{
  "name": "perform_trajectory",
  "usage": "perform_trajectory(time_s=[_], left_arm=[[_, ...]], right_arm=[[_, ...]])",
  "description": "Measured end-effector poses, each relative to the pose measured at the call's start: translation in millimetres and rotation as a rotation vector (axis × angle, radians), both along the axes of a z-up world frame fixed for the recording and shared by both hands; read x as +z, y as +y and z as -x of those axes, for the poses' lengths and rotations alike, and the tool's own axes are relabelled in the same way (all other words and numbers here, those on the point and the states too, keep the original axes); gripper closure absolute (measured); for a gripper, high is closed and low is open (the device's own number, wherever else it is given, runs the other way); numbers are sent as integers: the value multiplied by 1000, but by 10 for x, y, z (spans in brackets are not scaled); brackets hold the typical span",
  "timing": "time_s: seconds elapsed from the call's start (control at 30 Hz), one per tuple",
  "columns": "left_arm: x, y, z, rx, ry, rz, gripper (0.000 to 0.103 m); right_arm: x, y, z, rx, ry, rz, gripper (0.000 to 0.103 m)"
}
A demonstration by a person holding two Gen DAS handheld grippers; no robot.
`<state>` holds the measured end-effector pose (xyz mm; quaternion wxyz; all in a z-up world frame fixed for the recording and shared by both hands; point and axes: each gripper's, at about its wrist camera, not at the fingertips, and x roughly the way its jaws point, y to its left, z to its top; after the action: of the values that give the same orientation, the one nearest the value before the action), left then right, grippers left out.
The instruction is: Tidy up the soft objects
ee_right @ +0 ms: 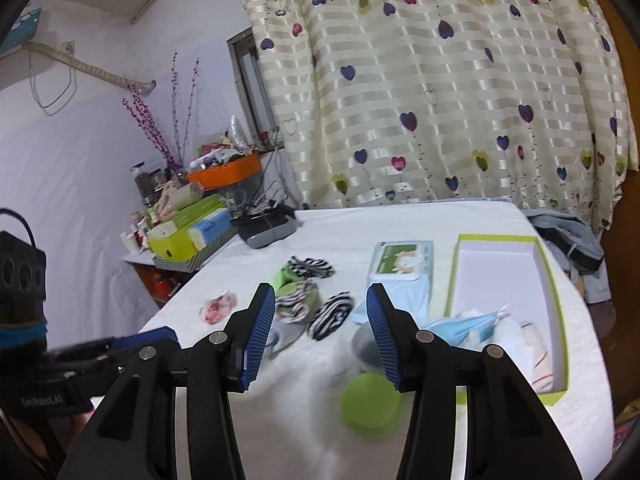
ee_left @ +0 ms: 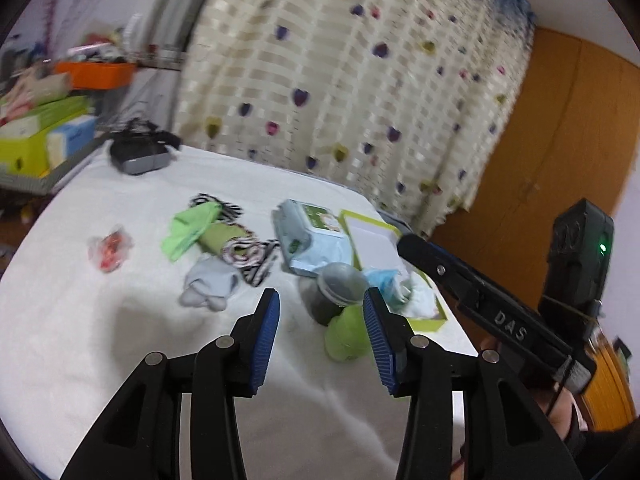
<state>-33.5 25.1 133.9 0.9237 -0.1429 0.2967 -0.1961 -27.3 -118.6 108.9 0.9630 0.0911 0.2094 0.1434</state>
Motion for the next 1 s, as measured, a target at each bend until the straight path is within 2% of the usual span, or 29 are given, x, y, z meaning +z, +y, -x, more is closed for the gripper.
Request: perform_trajectory(time_s=[0.13,0.27,0.37,0.5,0.6,0.83,0.93,1.0], left_arm=[[-126,114,142,121,10,100,59],[-255,200,245,238,30,157,55],[-370,233,236,274,74,230,55],[-407,222,218,272,79,276,55],[-333,225,227,291,59,271,55],[-200,184,315,479,-13,197,55],[-199,82,312,525,0,170,55],[-194,-15,316,529,-2,136,55]], right_arm=[[-139,104,35,7,37,-2,54],[-286,162,52,-36,80,-27,54],[-342,219,80,-38,98,-69,54],[-325,304,151,29,89,-141,54],[-290,308,171,23,94,-168,54],[-292,312,107,-78,170,-174,54],[-365,272,60,-99,237,-203,54],[-414,274,44,-92,244,-201,54]])
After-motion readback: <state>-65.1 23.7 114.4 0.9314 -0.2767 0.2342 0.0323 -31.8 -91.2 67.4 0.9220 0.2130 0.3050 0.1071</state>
